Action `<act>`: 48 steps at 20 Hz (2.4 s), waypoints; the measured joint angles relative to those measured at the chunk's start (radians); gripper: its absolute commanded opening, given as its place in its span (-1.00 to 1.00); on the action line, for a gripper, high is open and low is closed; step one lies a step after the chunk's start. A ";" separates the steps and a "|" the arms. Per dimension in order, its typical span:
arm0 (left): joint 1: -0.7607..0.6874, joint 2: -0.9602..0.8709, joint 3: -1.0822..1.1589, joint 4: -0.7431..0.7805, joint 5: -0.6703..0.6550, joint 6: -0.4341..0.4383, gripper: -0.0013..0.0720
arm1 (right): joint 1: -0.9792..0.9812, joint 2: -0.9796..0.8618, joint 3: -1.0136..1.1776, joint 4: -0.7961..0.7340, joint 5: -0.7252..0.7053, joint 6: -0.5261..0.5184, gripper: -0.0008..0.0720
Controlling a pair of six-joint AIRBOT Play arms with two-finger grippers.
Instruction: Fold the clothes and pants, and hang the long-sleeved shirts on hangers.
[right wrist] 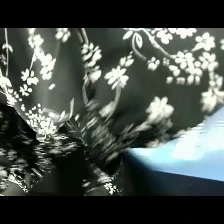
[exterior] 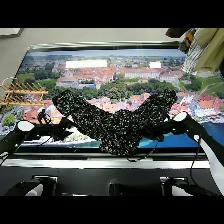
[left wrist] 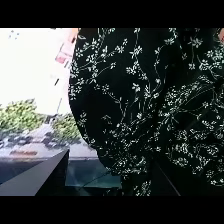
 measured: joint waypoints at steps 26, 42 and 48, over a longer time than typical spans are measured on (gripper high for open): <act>-0.241 -0.220 -0.004 -0.218 0.220 0.070 -0.89 | 0.004 0.104 -0.001 0.080 -0.021 0.012 -0.87; -0.063 -0.093 0.777 -0.180 0.063 0.204 -0.89 | 0.003 0.197 0.718 -0.051 0.024 0.088 -0.87; 0.039 0.025 1.183 -0.163 0.032 0.210 -0.89 | 0.005 0.225 1.254 -0.189 0.026 0.151 -0.87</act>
